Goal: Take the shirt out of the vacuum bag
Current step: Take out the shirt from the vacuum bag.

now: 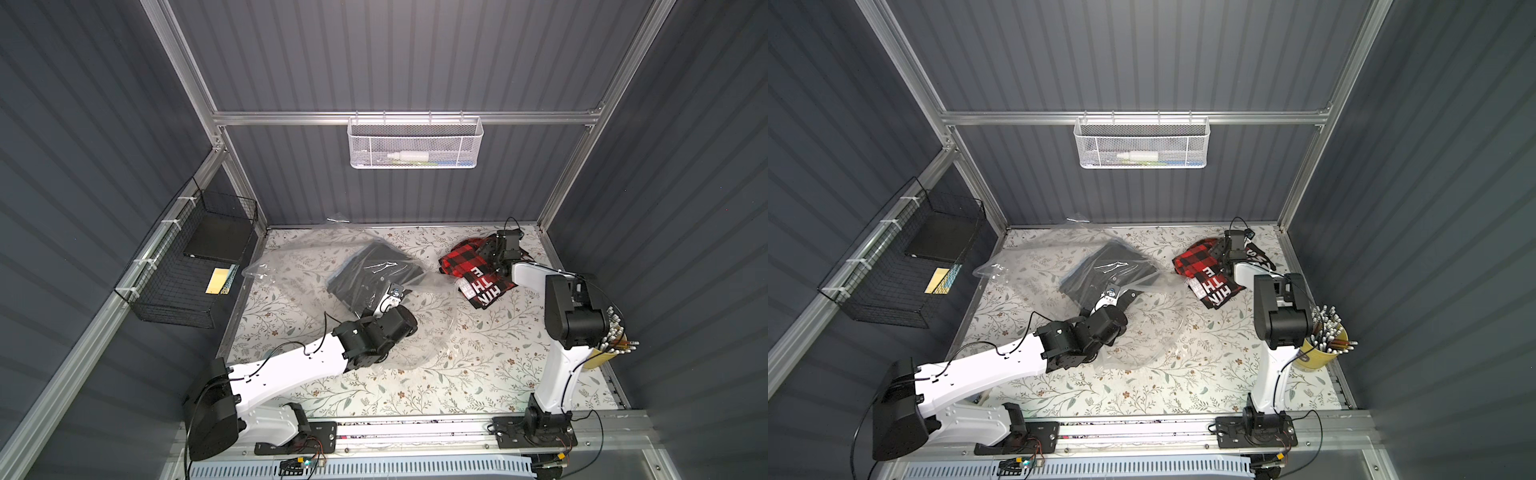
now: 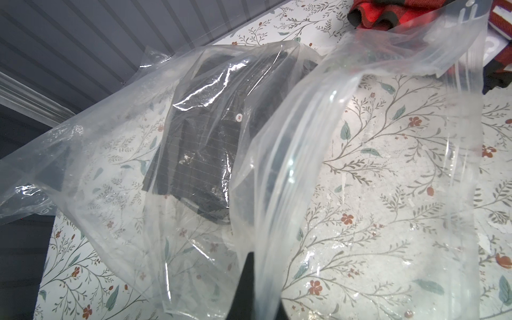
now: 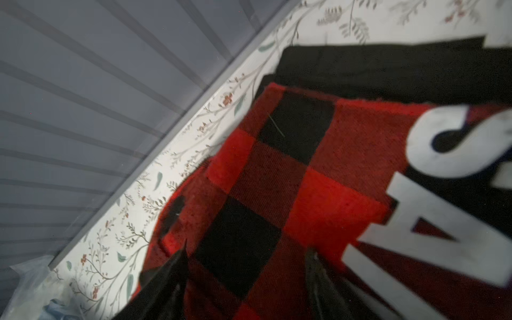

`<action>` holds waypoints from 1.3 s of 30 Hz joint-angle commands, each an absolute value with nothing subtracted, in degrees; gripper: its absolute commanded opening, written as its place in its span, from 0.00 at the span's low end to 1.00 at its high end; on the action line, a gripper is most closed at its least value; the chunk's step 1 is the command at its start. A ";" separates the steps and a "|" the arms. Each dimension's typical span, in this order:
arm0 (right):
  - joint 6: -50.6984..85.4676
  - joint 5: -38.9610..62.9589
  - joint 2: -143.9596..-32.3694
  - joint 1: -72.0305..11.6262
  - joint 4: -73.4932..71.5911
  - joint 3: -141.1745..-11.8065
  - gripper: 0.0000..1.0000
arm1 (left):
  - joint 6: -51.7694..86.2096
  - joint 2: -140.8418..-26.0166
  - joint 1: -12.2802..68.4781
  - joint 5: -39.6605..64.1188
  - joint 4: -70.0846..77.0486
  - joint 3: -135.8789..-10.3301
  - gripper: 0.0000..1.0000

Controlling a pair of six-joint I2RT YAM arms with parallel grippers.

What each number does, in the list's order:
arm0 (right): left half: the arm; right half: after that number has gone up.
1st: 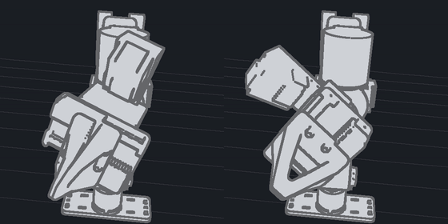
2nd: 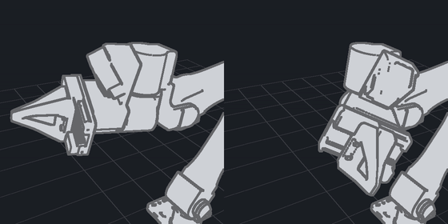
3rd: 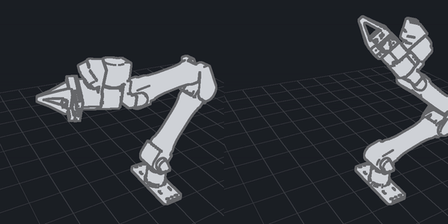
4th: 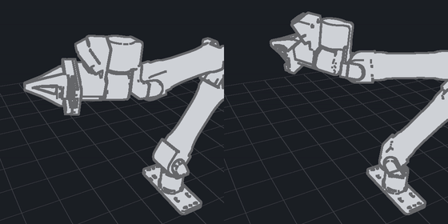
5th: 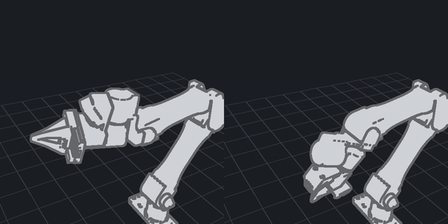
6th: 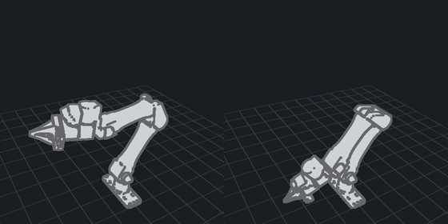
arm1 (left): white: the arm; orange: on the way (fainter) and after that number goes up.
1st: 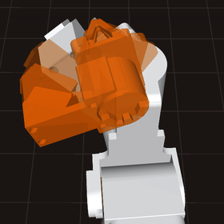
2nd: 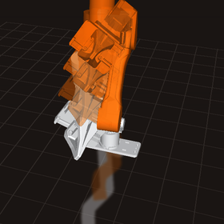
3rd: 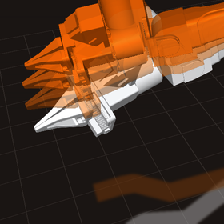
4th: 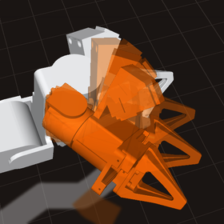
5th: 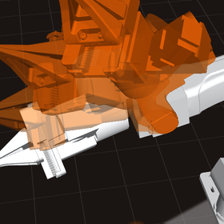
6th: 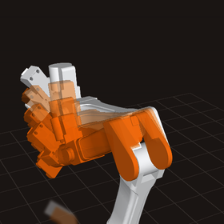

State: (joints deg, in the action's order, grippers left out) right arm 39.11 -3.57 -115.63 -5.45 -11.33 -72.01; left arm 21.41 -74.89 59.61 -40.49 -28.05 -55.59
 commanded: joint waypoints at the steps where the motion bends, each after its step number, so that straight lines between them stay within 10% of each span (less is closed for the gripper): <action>1: 41.28 0.01 -119.13 -4.92 -6.92 -73.39 0.70 | 21.36 -73.18 59.69 -40.26 -28.70 -54.88 0.00; 12: 41.03 2.29 -120.97 -5.00 -2.98 -76.82 0.70 | 21.63 -72.13 59.72 -38.96 -27.71 -54.59 0.00; 39: 42.98 1.59 -57.71 -26.44 -12.64 -34.64 0.70 | 24.65 -70.22 59.72 -33.67 -23.06 -59.42 0.00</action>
